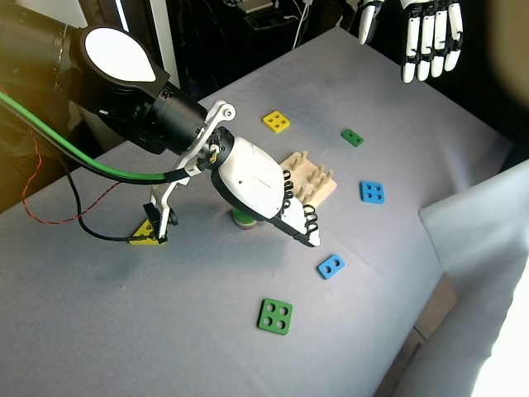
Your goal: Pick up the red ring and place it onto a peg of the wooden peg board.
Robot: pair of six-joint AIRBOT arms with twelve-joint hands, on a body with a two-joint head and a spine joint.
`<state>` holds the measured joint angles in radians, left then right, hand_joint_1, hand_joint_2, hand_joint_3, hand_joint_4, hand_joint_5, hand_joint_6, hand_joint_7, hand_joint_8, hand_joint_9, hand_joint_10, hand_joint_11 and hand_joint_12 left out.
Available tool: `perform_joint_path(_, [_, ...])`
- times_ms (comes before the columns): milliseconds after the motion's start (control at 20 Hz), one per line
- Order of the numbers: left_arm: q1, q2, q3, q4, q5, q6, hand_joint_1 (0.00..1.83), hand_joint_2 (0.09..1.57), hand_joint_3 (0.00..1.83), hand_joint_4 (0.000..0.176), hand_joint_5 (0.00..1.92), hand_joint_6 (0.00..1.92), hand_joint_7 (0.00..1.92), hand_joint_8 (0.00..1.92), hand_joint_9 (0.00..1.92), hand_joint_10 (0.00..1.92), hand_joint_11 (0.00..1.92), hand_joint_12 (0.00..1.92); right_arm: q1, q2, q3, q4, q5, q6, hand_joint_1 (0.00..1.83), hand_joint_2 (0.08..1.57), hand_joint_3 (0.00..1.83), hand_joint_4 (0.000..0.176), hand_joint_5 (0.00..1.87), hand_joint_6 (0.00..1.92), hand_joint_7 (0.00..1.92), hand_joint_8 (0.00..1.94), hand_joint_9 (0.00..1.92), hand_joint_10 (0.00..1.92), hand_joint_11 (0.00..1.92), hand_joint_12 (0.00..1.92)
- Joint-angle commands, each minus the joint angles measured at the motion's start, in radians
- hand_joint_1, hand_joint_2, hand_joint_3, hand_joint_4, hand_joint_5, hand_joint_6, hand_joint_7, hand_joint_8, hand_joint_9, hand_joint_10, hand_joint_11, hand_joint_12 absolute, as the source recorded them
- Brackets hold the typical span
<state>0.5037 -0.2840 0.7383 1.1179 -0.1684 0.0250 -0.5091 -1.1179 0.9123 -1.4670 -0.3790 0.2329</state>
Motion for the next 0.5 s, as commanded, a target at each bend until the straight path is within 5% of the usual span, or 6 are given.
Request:
perform_joint_path(0, [-0.007,-0.001,0.0,-0.009,-0.025,0.001,0.0,1.26,0.0,0.0,0.45,0.01,0.43,0.01,0.32,0.02,0.0,0.64,0.006,-0.001,0.0,-0.033,0.0,0.0,0.93,0.87,0.0,0.176,0.81,0.0,0.15,0.02,0.0,0.0,0.0,0.0])
perform_joint_path(450, [-0.008,-0.001,0.001,-0.008,-0.025,0.001,0.0,1.26,0.0,0.0,0.45,0.0,0.43,0.0,0.32,0.01,0.0,0.61,-0.008,-0.001,0.002,-0.048,-0.001,0.0,0.88,0.85,0.0,0.176,0.8,0.0,0.18,0.01,0.0,0.0,0.0,0.0])
